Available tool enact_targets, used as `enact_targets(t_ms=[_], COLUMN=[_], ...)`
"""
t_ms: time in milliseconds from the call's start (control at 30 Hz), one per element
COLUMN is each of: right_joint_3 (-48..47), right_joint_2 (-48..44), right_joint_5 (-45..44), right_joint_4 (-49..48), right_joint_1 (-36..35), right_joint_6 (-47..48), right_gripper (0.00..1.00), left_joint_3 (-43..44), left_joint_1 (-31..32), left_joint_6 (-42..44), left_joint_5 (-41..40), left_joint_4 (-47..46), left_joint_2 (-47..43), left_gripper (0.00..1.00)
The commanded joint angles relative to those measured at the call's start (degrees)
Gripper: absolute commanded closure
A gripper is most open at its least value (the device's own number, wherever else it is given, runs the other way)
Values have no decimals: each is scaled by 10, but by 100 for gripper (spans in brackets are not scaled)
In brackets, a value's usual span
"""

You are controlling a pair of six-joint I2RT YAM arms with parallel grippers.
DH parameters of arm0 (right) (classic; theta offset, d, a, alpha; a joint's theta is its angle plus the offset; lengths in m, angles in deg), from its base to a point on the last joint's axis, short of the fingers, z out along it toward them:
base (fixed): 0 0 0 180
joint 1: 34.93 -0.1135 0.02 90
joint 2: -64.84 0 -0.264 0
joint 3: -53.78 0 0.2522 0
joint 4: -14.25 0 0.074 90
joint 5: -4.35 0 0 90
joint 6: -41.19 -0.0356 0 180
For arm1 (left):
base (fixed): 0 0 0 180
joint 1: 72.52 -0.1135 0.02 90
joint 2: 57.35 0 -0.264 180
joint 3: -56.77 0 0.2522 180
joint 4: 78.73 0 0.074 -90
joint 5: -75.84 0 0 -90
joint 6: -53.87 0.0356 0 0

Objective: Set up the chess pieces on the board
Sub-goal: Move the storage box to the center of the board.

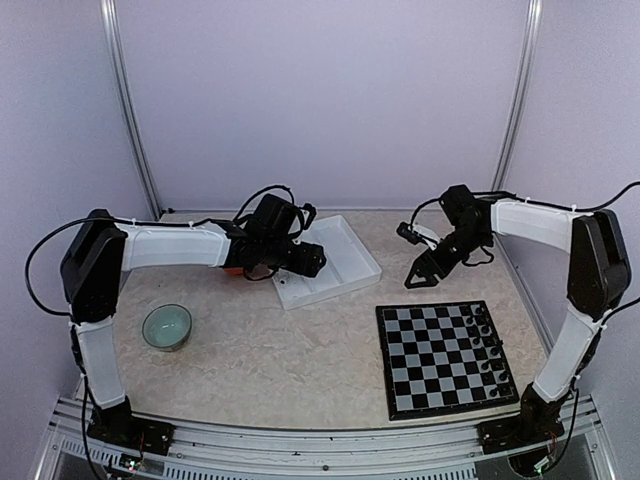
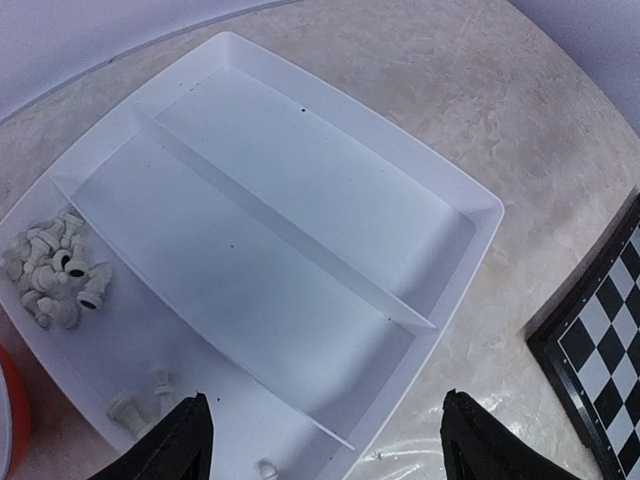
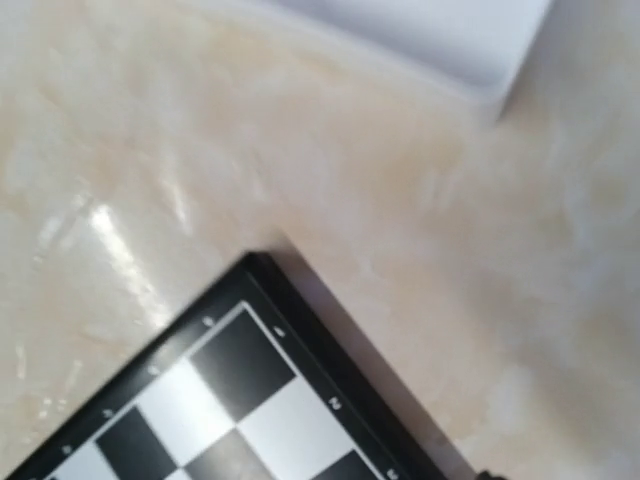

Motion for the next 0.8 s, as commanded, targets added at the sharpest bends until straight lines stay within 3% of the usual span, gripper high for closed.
enact_targets(t_ms=[0, 133, 300, 433, 600, 767], right_joint_3=[12, 44, 68, 70, 69, 81], right_joint_2=[-53, -86, -110, -112, -111, -123], right_joint_5=[13, 6, 4, 8, 11, 11], right_joint_4=[3, -11, -19, -22, -23, -28], right_joint_1=[10, 16, 16, 17, 17, 17], right_joint_6=[24, 25, 27, 25, 22, 21], right_gripper=[34, 34, 34, 34, 34, 34], left_joint_3=[70, 77, 16, -18, -27, -42], left_joint_1=[1, 1, 1, 2, 9, 32], left_joint_6=[7, 6, 3, 3, 8, 3], left_joint_5=[3, -14, -13, 9, 40, 72], left_joint_4=[66, 106, 114, 119, 123, 122], left_joint_2=[71, 97, 68, 54, 61, 52], left_gripper=[23, 26, 25, 25, 34, 36])
